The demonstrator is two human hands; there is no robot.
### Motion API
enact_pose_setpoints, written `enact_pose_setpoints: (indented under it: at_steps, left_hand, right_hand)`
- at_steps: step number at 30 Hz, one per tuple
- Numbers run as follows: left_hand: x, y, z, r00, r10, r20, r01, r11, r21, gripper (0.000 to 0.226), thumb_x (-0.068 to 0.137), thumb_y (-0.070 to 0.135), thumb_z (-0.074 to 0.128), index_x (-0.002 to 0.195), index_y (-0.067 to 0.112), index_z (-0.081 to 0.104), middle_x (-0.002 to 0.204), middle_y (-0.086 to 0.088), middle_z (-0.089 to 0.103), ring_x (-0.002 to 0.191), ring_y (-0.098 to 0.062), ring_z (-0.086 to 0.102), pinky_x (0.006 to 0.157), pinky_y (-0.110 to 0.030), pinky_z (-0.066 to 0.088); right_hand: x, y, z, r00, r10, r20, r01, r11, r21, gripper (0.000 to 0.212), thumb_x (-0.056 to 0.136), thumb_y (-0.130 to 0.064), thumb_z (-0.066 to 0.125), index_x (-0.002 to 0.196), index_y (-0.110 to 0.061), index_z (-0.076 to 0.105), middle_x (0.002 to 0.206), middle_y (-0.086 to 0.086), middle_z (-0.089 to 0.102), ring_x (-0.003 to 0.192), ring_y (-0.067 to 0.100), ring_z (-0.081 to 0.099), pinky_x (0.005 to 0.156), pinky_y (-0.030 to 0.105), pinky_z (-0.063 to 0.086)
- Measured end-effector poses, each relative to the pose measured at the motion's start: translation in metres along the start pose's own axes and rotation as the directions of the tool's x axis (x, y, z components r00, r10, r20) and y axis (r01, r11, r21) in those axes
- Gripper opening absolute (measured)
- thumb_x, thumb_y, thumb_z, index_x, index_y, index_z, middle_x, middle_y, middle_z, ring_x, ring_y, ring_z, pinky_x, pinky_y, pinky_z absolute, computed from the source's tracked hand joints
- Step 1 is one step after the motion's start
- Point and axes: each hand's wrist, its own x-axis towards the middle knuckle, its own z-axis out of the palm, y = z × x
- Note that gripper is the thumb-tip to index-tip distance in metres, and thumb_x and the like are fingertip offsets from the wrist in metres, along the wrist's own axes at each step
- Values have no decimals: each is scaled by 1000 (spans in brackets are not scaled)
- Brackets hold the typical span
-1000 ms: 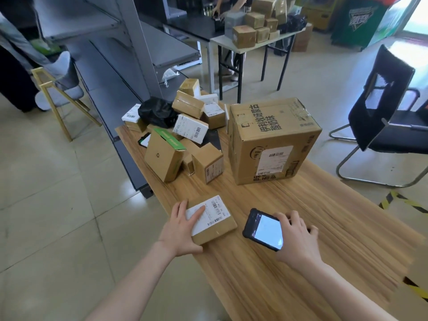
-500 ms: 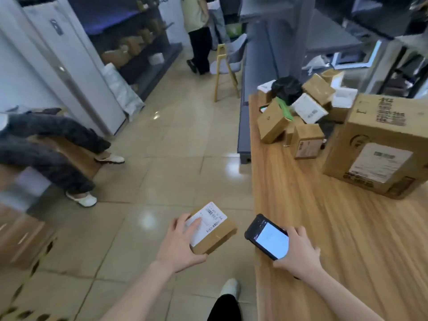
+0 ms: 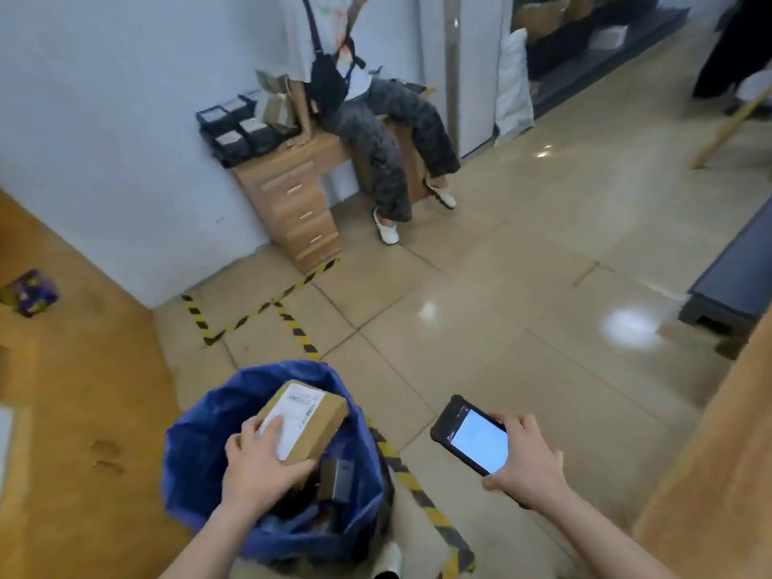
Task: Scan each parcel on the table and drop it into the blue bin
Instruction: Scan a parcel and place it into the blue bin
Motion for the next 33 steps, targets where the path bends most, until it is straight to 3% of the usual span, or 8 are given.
enact_pose_setpoints:
  at_steps: [5,8,13,17,24,29,33]
  left_hand:
    - [-28,-111,-2,965,-263,9,262,965,27,99,57,79,58,142,33,34,140,-2,25,123,-34,28,105,-41,34]
    - [-29,-159,-3,938,-343,39,342,939,32,100,57,81,57,142,34,33,142,-3,23,123,-36,29,104,-41,35]
    - [1,-206,-9,936,-338,101,338,941,24,101,54,78,58,141,33,34,141,1,24,124,-33,27,97,-41,43]
    - [40,-232,-6,942,-280,182,283,959,10,102,54,79,55,142,33,33,140,3,24,125,-30,25,93,-38,46]
    - [108,-237,11,921,-198,334,198,980,34,102,54,84,49,141,34,33,134,1,27,122,-32,29,95,-40,43]
    - [139,-231,42,823,-202,531,200,978,62,99,59,82,52,141,30,33,135,-2,26,123,-38,30,95,-47,43]
    - [153,-229,92,705,-233,670,227,969,98,98,60,80,55,141,29,34,144,-5,23,129,-42,26,97,-47,41]
  right_hand:
    - [3,-63,45,991,-95,93,100,993,-54,94,54,-36,76,137,-36,32,112,-10,31,105,11,47,85,34,33]
    - [3,-98,74,984,-115,138,126,990,-70,95,52,-36,77,136,-38,32,110,-11,30,104,10,46,83,34,32]
    - [-3,-146,123,978,-80,193,94,994,-61,90,47,-35,70,129,-42,34,109,-15,28,88,7,47,83,34,28]
    - [-4,-179,161,978,-15,207,28,998,-63,94,42,-38,65,130,-43,34,111,-16,28,89,6,48,81,34,28]
    - [12,-221,217,969,93,228,-79,994,-70,91,52,-35,75,133,-38,33,111,-13,28,92,9,44,81,33,33]
    - [44,-238,248,955,130,265,-113,991,-79,94,51,-32,74,136,-37,33,115,-12,29,99,14,47,94,39,39]
    - [78,-240,282,941,178,289,-161,984,-79,95,50,-32,76,136,-37,34,125,-9,33,110,16,50,98,43,41]
